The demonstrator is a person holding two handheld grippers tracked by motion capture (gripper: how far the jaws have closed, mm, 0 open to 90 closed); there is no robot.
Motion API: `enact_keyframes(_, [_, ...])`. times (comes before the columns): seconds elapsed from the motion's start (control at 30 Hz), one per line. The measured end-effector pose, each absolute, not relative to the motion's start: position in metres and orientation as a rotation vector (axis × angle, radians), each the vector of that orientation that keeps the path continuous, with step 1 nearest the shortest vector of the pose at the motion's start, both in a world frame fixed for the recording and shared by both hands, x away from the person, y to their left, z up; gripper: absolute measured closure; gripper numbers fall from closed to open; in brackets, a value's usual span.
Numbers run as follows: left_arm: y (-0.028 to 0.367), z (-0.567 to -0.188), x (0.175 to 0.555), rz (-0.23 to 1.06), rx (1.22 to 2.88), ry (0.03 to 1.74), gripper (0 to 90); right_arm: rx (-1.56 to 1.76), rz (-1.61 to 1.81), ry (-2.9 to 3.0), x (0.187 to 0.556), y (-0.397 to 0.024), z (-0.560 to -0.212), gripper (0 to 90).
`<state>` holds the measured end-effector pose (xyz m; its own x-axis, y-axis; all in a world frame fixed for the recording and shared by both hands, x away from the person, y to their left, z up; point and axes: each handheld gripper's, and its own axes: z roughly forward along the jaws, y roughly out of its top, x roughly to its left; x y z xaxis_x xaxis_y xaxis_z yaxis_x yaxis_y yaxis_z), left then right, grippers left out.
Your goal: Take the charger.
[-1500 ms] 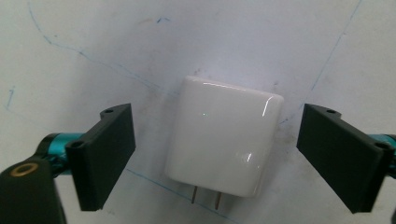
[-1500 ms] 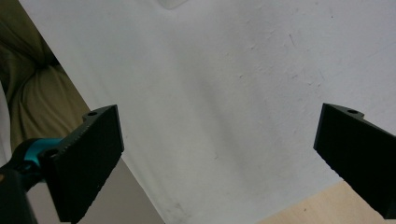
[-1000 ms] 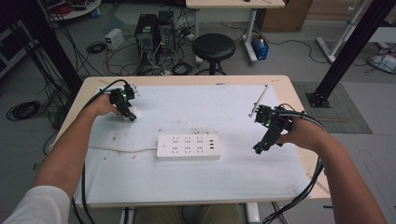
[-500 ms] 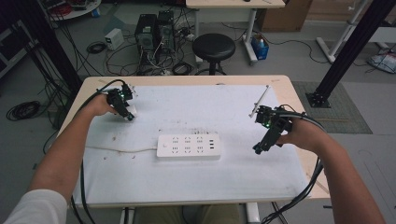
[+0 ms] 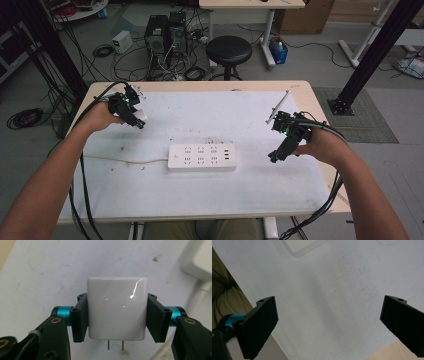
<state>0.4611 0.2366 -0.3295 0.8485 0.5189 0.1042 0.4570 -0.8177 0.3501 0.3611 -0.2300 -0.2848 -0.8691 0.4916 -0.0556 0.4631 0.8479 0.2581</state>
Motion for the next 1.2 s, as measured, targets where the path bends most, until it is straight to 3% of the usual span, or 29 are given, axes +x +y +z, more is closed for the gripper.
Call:
enact_keyframes(0.6, [0.185, -0.265, 0.358, 0.319, 2.602, 0.536, 42.3, 0.719, 0.415, 2.877, 0.363, -0.213, -0.29, 1.3])
enact_keyframes(1.2, [0.146, -0.265, 0.329, 0.297, 2.634, 0.355, 42.3, 0.722, 0.487, 2.868, 0.36, -0.208, -0.293, 1.5])
